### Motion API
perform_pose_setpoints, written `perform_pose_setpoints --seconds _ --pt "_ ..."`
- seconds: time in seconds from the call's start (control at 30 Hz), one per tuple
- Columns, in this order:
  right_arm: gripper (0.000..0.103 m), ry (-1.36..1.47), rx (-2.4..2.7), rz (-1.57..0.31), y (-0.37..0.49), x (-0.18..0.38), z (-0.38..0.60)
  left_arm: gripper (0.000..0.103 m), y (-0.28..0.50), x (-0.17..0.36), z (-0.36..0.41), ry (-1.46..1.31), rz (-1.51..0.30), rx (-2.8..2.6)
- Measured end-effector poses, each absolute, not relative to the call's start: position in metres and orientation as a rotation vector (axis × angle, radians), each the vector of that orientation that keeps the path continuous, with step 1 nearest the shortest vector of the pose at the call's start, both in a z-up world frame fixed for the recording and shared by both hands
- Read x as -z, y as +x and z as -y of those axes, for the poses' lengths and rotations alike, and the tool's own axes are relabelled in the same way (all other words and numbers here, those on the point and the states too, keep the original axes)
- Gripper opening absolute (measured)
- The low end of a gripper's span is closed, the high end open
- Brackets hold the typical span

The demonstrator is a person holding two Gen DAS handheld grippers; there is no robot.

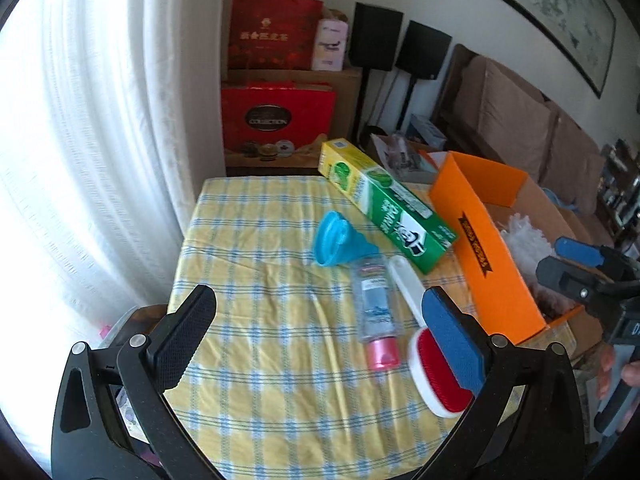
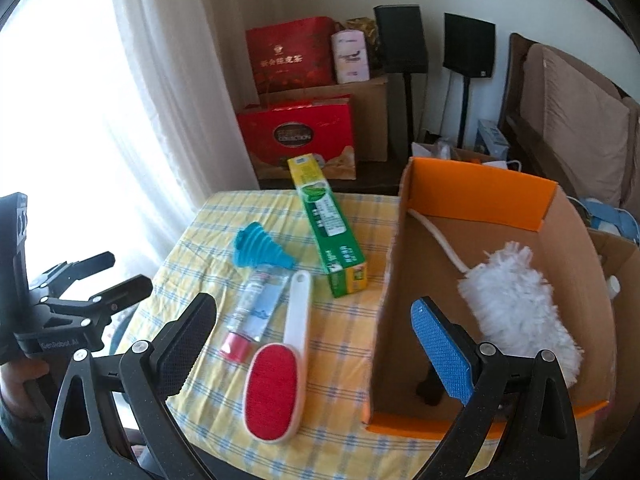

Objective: Organize objects
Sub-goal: 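Withdraw both tools from the box toward the clear micellar water bottle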

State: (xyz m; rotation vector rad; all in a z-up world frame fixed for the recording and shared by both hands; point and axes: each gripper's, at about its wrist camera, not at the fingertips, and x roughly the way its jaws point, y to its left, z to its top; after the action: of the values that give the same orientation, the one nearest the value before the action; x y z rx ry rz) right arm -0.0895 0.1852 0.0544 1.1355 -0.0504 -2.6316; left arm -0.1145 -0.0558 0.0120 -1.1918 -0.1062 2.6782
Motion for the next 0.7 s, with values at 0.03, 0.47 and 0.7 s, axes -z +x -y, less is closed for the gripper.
perform_pose_setpoints --seconds 0.03,0.47,0.7 --pt "0.099 1.139 2.626 0.047 -0.091 -0.053 -0.181 0.103 -0.116 -0.012 0.059 -1.193 0.11 -2.683" --pt "0.078 1.219 2.524 0.052 -0.118 -0.027 -0.142 0.102 -0.131 -0.002 0.076 -1.211 0.158 -2.691" --pt "0.072 1.283 2.474 0.032 -0.131 -0.002 -0.122 0.102 -0.142 0.006 0.077 -1.219 0.166 -2.685"
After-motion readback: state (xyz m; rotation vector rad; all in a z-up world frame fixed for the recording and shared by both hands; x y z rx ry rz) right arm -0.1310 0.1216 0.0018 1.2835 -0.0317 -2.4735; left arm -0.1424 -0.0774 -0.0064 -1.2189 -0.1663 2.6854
